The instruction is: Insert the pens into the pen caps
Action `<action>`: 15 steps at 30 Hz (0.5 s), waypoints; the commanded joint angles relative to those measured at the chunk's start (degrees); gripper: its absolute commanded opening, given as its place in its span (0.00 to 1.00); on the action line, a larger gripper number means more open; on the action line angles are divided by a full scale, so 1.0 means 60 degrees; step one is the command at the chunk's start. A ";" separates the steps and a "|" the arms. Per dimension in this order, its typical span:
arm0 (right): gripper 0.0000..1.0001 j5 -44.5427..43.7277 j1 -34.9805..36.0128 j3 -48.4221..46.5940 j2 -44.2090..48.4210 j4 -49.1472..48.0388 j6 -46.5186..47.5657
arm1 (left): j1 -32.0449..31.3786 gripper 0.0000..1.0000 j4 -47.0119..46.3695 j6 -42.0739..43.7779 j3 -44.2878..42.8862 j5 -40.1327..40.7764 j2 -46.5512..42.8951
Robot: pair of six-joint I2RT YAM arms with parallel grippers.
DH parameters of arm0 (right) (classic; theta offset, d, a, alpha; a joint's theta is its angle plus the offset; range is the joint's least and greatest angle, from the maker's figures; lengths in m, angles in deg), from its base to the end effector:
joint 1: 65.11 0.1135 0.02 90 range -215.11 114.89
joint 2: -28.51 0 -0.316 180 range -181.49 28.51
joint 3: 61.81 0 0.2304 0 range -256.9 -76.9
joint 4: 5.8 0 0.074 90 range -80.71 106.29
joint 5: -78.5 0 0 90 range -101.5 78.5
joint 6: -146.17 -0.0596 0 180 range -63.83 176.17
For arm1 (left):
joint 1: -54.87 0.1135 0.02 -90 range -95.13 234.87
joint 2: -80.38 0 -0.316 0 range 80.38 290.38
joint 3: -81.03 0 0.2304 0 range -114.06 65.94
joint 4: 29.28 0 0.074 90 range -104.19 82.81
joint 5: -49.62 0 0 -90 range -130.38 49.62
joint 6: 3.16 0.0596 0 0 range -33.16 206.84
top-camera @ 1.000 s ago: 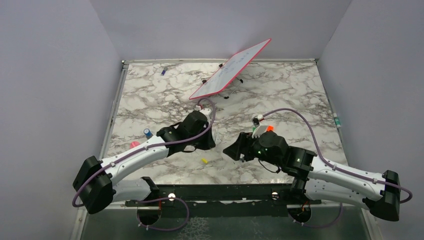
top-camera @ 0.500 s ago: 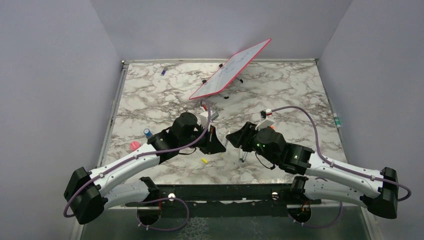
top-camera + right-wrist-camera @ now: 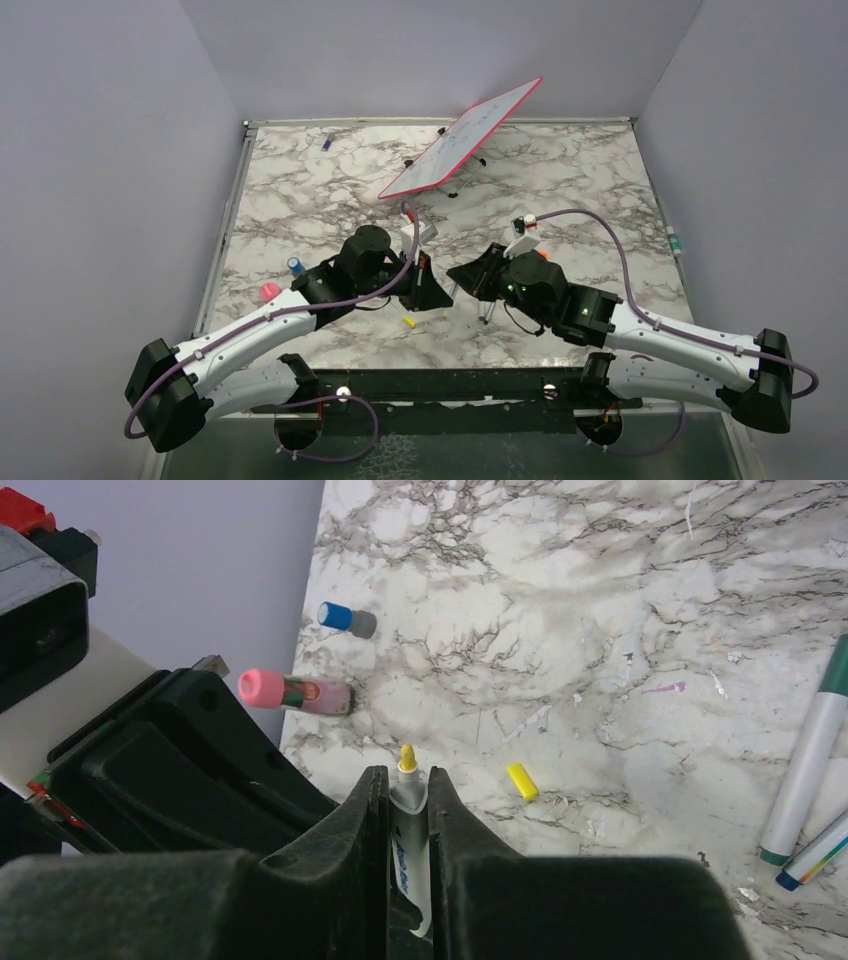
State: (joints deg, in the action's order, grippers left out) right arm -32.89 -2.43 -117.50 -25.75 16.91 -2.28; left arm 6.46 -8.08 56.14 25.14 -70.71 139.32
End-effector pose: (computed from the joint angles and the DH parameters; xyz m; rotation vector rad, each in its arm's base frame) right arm 0.1049 0.1556 0.3287 0.1885 2.0547 1.0286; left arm 0.1112 -0.1706 0.3204 0.7166 2.1060 -1.3598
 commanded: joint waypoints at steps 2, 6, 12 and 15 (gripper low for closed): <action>0.09 0.0553 0.0028 0.0045 0.0207 -0.0687 -0.0065 | -0.0008 0.09 -0.0651 -0.0001 0.0046 -0.0637 -0.0331; 0.08 0.0727 0.0028 0.0385 0.0654 -0.1167 -0.0184 | -0.0004 0.24 -0.1096 -0.0398 0.0099 -0.0763 -0.0345; 0.08 0.0971 0.0028 0.0556 0.0929 -0.1752 -0.0169 | -0.0011 0.28 -0.2203 -0.1281 0.0345 -0.0620 -0.0225; 0.08 0.1223 0.0028 0.0697 0.0924 -0.1980 -0.0350 | -0.0018 0.28 -0.2429 -0.1526 0.0351 -0.0560 -0.0148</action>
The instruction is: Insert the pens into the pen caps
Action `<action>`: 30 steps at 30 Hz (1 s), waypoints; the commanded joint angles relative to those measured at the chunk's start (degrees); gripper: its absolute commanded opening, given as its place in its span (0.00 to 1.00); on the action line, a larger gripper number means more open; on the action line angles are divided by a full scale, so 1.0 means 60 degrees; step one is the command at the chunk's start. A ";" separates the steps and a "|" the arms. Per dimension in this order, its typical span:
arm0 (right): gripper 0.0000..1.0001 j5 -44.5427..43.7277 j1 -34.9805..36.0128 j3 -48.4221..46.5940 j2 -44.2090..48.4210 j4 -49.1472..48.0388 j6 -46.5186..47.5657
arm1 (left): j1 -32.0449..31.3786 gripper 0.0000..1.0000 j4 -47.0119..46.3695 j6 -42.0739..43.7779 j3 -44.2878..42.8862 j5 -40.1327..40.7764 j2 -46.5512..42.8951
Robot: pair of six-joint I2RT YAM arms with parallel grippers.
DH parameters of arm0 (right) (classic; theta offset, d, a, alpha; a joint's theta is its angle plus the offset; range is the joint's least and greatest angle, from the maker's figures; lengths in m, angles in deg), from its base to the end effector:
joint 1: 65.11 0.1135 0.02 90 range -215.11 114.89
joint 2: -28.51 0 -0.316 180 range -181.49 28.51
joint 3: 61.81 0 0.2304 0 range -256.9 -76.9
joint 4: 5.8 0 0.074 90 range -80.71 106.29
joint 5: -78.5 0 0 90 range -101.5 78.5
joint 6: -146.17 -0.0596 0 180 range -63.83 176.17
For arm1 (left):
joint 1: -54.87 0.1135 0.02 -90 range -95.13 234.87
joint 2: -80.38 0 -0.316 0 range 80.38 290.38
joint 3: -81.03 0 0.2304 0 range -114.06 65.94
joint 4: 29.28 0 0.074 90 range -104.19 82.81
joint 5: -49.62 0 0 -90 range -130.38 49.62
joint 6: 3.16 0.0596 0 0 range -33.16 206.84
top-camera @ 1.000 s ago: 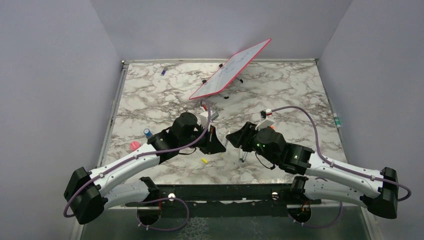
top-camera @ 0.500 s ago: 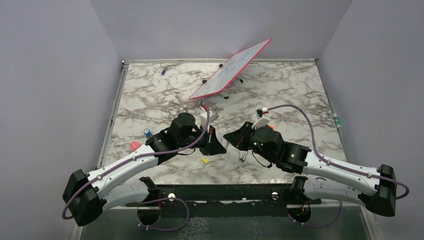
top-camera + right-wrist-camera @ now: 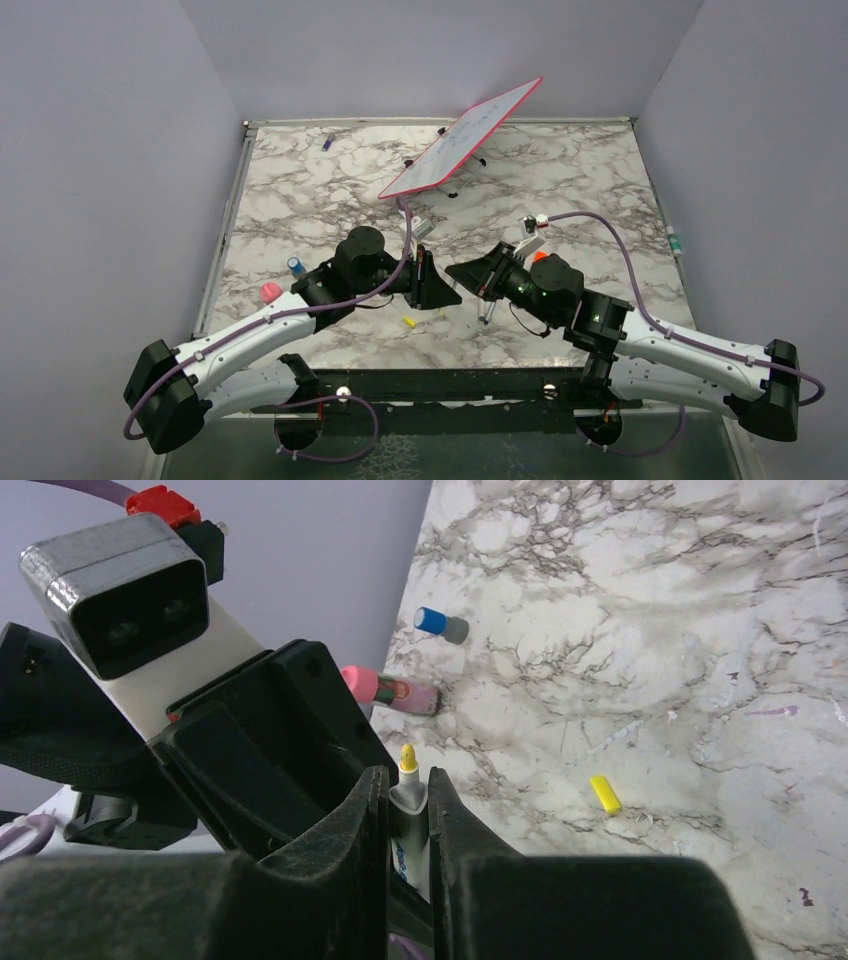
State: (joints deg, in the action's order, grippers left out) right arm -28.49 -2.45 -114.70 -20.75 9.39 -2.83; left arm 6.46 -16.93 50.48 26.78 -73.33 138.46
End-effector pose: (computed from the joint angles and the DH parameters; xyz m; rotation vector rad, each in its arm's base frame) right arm 0.0945 0.1448 0.3413 0.1739 1.9406 1.2375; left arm 0.1098 -0.1725 0.3318 0.6725 2.0042 -1.4957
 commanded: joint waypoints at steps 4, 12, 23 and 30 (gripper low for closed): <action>0.08 0.0582 0.0031 0.0394 0.0094 -0.0981 -0.0304 | -0.0015 0.28 -0.1146 -0.0686 0.0098 -0.0221 0.0035; 0.10 0.0580 0.0031 0.0426 0.0072 -0.0983 -0.0292 | -0.0010 0.00 -0.1008 -0.0603 0.0123 0.0075 -0.0056; 0.64 0.0267 0.0031 -0.0214 0.0346 0.1041 -0.0008 | 0.0070 0.00 0.1916 0.0515 -0.0593 0.4256 -0.0593; 0.65 -0.0008 0.0031 0.0068 -0.0472 0.1644 0.1057 | 0.0251 0.00 0.3192 0.0766 -0.1223 0.8855 -0.1260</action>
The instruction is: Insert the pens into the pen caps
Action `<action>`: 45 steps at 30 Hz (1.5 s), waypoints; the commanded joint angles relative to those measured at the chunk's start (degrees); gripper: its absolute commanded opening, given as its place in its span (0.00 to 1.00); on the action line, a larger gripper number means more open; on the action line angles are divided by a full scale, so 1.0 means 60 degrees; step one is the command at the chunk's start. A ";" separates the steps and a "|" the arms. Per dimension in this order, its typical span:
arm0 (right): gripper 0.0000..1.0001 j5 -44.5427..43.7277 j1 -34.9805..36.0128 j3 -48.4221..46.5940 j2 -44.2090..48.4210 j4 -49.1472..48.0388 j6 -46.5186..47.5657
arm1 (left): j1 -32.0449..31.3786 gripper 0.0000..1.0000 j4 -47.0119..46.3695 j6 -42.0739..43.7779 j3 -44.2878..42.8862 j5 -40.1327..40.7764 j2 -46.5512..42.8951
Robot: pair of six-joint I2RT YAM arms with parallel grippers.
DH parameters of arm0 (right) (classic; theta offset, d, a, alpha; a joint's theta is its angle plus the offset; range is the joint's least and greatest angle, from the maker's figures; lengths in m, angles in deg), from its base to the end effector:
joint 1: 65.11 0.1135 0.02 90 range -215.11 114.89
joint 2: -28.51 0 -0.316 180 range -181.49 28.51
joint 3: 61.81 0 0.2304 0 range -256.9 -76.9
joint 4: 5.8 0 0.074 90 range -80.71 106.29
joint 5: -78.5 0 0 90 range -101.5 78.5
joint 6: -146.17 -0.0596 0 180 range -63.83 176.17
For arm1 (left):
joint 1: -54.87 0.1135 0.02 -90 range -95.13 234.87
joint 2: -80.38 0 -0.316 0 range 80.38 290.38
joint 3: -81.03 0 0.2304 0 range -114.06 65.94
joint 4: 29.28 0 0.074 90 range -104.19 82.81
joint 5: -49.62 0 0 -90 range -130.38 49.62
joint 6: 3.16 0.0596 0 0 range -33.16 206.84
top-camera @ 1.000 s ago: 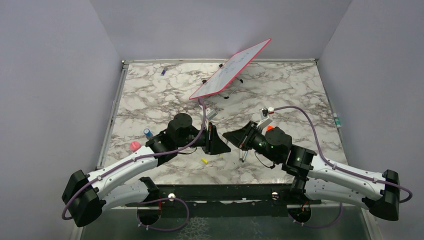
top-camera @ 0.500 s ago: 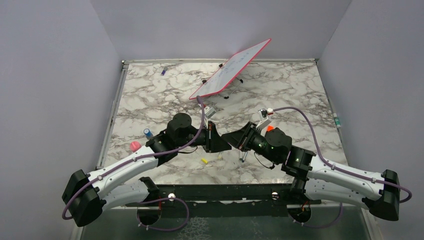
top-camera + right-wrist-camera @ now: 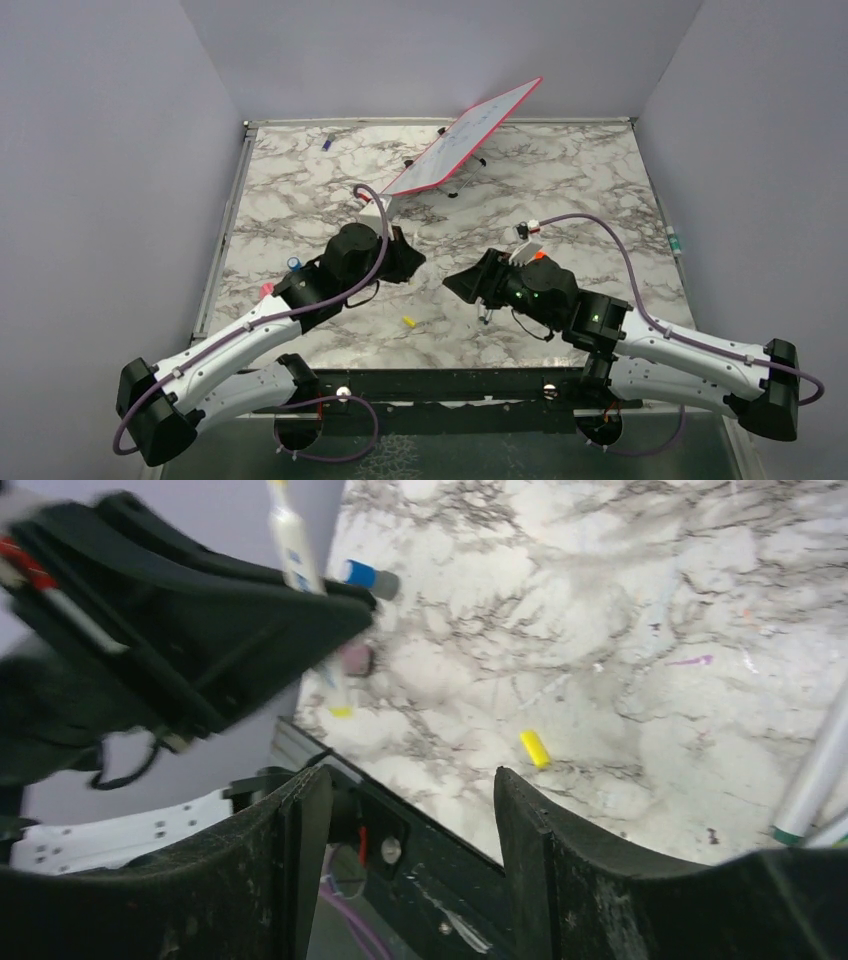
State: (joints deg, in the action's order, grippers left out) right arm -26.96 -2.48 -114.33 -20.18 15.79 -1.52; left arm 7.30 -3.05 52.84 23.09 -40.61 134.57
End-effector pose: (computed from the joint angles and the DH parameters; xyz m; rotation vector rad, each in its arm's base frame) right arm 0.0906 0.1405 0.3262 0.1139 2.0461 1.1531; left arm 0.1270 -0.1393 0.3337 0.2490 2.0692 -0.9132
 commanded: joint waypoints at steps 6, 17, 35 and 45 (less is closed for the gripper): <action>0.65 0.1310 0.0035 -0.0190 -0.2763 0.0009 0.1561 | 0.0121 0.00 0.0706 0.1535 -0.0980 0.4297 -0.1448; 0.67 0.3069 0.0198 -0.2571 -0.7408 0.0600 0.2295 | 0.0130 0.00 0.0688 0.2289 -0.0459 0.5605 -0.1893; 0.52 0.4437 0.0399 -0.2422 -0.8995 -0.1707 0.1528 | 0.0099 0.00 0.0968 0.1789 -0.0053 0.5743 -0.2417; 0.52 0.2246 0.0401 -0.3111 -0.9285 0.0956 0.0416 | 0.0077 0.00 0.0972 0.1825 -0.0037 0.5904 -0.2334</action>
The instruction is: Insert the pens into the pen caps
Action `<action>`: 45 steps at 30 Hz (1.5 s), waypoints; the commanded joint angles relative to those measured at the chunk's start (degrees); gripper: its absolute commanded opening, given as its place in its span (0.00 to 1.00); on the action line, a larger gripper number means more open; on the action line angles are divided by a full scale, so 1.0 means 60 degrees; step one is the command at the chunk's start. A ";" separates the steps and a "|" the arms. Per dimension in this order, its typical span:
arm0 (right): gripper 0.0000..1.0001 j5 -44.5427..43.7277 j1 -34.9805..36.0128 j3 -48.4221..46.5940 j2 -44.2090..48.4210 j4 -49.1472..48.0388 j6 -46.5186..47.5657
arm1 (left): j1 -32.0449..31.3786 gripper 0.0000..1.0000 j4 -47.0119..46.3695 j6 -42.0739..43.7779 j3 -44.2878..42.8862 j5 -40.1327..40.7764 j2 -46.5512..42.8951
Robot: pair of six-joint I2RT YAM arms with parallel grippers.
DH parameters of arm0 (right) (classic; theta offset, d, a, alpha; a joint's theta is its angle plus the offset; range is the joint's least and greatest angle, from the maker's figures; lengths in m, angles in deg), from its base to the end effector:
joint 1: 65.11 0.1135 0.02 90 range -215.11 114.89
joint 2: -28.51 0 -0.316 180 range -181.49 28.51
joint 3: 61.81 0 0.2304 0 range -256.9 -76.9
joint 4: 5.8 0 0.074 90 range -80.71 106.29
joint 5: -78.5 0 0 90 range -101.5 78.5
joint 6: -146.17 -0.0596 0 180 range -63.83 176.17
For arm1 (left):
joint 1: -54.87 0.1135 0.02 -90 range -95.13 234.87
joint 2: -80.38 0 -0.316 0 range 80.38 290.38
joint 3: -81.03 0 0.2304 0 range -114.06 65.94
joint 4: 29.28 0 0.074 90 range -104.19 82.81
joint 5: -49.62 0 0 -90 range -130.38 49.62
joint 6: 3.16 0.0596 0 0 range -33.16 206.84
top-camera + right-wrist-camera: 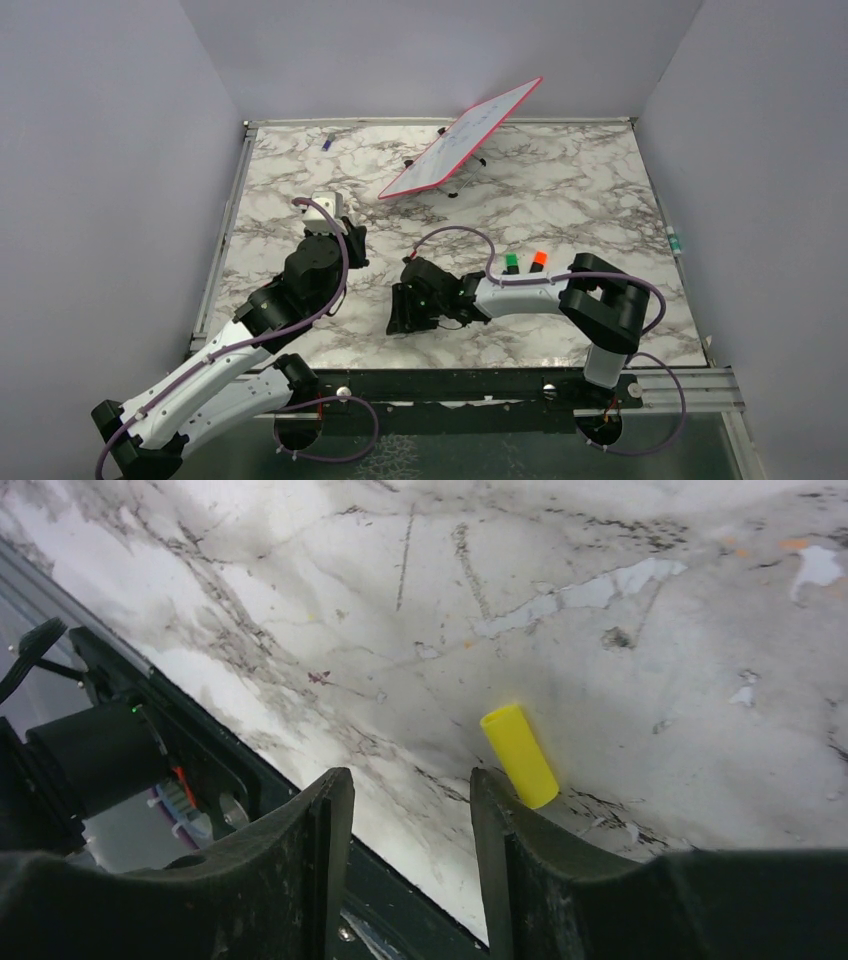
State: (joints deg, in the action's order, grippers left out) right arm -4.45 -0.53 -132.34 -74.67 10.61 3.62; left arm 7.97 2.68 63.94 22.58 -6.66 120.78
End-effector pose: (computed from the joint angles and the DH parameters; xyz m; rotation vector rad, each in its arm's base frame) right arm 0.1536 0.3403 0.1963 -0.3463 2.6910 0.9511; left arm 0.1050 -0.0638 0.3600 -0.0418 1.7846 -0.3460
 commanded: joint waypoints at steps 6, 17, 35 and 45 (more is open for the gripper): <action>0.52 -0.1751 0.0077 -0.0198 0.0083 0.2546 -0.0508 | -0.0046 0.00 0.0017 -0.0022 0.0044 0.0269 0.0144; 0.52 -0.3209 0.0077 -0.1297 -0.0796 0.3888 -0.0633 | -0.0047 0.00 0.0030 0.0167 -0.0128 0.0041 0.0344; 0.36 -0.3785 0.0077 -0.2679 -0.2234 0.4652 0.0423 | -0.0052 0.00 0.0961 -0.0502 -0.0376 0.1236 0.0544; 0.23 -0.4533 0.0077 -0.2742 -0.2670 0.5467 0.1256 | -0.0054 0.00 0.2466 -0.1491 -0.0878 0.2804 0.0933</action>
State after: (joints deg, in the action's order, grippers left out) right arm -25.91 0.26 -151.90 -84.52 33.81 6.37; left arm 7.86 12.45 58.46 20.38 3.63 125.55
